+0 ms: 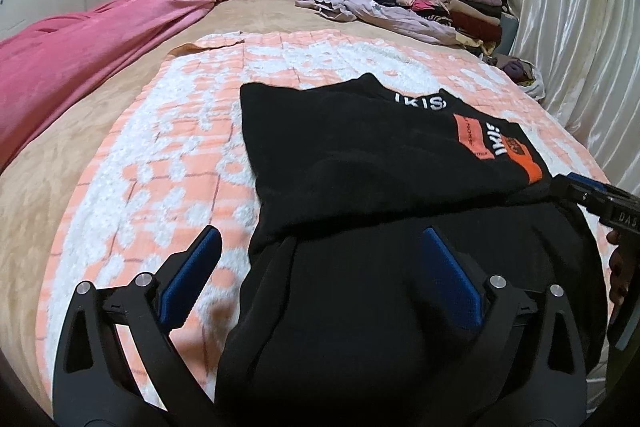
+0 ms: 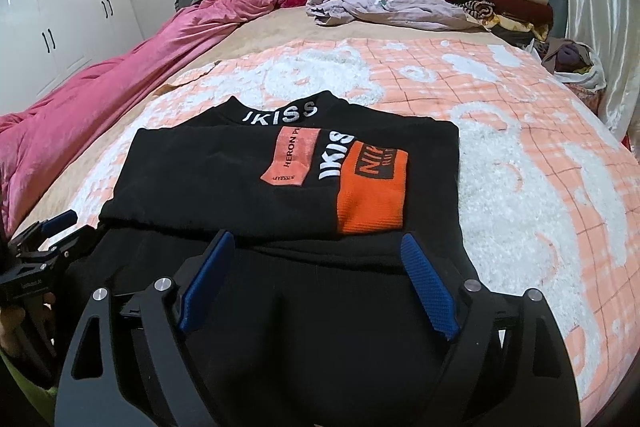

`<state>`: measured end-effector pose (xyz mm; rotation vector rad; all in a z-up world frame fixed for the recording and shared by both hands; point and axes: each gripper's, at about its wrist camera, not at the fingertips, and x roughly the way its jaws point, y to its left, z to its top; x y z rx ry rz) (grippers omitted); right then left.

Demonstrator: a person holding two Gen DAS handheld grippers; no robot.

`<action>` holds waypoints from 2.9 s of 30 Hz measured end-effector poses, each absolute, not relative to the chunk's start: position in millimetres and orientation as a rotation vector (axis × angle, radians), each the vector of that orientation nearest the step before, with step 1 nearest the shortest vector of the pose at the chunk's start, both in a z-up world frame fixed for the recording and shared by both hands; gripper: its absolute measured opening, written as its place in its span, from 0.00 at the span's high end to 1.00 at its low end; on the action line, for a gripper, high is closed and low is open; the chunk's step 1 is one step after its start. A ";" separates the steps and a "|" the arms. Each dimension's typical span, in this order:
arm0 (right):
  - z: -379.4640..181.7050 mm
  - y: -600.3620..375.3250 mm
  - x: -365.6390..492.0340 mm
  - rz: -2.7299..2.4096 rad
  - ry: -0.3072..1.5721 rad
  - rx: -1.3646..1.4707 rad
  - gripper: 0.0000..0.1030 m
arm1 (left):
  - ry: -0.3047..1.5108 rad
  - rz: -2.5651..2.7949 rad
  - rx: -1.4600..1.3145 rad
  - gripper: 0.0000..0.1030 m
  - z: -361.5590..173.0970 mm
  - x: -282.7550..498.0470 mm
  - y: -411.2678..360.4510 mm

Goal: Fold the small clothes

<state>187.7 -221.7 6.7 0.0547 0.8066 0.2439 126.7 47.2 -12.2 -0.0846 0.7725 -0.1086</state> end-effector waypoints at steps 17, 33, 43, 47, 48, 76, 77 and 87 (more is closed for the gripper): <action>5.2 -223.5 165.3 0.242 0.827 0.043 0.18 | 0.772 -0.091 -0.122 0.09 -15.8 98.1 63.0; -2.1 -228.2 139.8 0.251 0.856 0.032 0.18 | 0.784 -0.082 -0.192 0.09 -18.9 78.4 80.6; -2.4 -239.1 120.9 0.248 0.865 0.025 0.18 | 0.820 -0.055 -0.203 0.09 -19.5 64.1 84.2; -6.9 -243.6 111.2 0.245 0.883 0.019 0.18 | 0.870 -0.055 -0.267 0.09 -25.5 58.4 94.9; -9.1 -244.7 108.4 0.247 0.893 0.015 0.18 | 0.881 -0.056 -0.285 0.09 -27.0 57.1 98.0; -36.9 -312.0 30.1 0.185 0.994 0.038 0.18 | 1.000 -0.135 -0.250 0.27 -43.0 31.0 81.6; -38.3 -314.3 27.2 0.191 1.000 0.046 0.18 | 1.000 -0.135 -0.252 0.29 -43.1 29.9 81.9; -45.4 -321.5 12.8 0.220 1.006 0.106 0.46 | 1.002 -0.137 -0.286 0.63 -44.6 15.7 86.5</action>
